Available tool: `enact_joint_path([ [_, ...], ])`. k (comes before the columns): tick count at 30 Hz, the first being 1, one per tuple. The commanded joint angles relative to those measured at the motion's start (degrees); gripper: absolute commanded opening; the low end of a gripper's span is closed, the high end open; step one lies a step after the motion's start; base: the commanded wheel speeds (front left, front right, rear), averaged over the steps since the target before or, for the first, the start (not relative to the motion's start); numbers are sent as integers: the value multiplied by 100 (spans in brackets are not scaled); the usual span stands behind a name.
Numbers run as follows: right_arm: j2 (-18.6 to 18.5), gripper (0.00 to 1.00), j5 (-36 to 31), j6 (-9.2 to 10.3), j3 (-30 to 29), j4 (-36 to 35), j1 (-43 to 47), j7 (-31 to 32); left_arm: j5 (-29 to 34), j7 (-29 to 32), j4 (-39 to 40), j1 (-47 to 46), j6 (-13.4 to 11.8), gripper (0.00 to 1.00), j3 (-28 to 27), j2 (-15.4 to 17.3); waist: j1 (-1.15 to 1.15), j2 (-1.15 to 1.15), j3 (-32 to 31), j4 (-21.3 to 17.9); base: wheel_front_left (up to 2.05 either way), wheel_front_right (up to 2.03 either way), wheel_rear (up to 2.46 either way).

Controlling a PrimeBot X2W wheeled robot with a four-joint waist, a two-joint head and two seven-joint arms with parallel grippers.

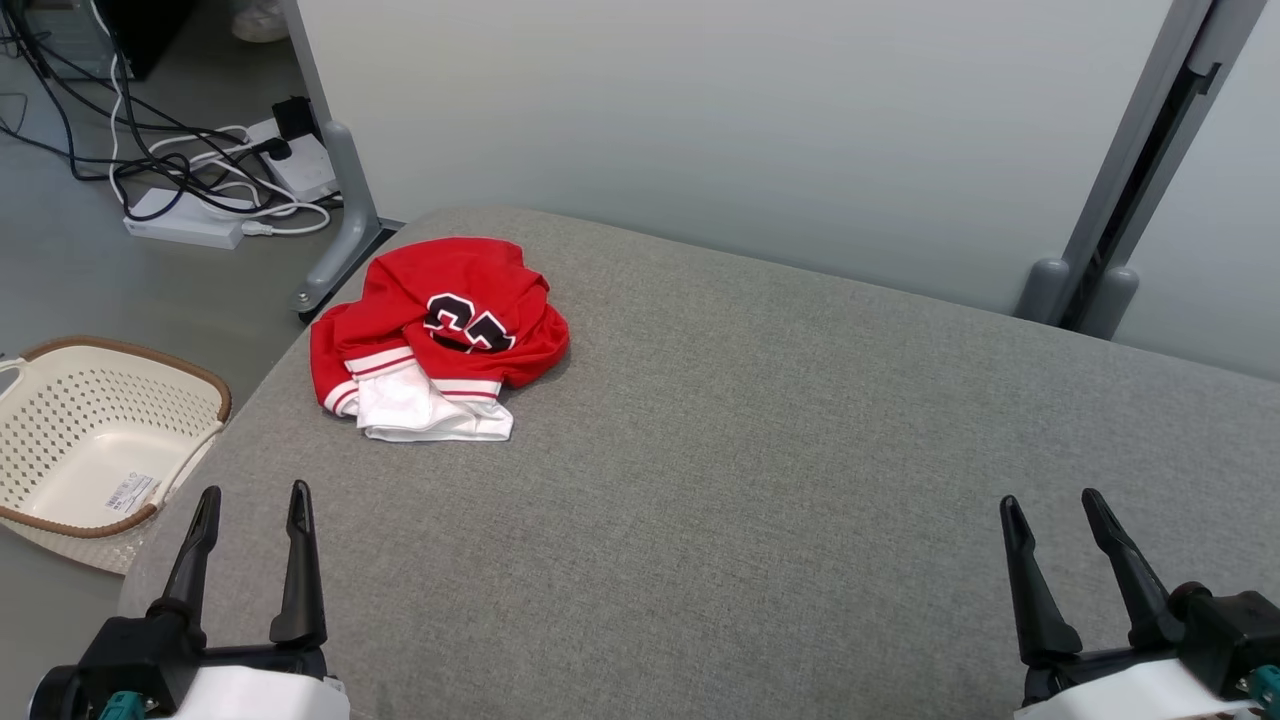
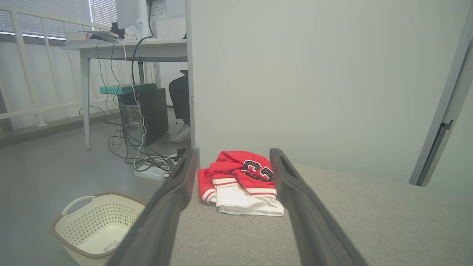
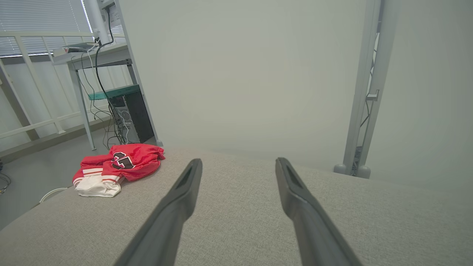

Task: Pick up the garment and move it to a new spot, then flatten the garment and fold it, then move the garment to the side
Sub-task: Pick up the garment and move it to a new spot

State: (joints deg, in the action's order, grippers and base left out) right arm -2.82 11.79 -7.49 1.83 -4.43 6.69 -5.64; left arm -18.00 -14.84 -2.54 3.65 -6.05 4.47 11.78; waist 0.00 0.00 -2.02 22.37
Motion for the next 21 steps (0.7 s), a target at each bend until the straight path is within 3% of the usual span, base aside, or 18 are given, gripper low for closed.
enact_joint_path([
  [1, -22, 100, 23, -1, -17, 37, -41, -57, -7, -24, 20, -7, 33, 100, -13, 5, 0, 0, 25, 56, 0, 0, 0],
  [13, -22, 100, 50, -1, -15, 18, -77, -52, 104, 15, 256, -296, -82, 100, 9, 17, 0, 0, 70, 32, 0, 0, 0],
  [16, -21, 100, 23, -1, -34, -45, -124, -6, 165, 128, 536, -796, -85, 100, -1, 121, 0, 0, 158, 26, 0, 0, 0],
  [21, -65, 100, -104, -1, 92, -253, -331, 136, 161, 531, 580, -2159, 117, 100, -2, 375, 0, 0, 581, -165, 0, 0, 0],
])
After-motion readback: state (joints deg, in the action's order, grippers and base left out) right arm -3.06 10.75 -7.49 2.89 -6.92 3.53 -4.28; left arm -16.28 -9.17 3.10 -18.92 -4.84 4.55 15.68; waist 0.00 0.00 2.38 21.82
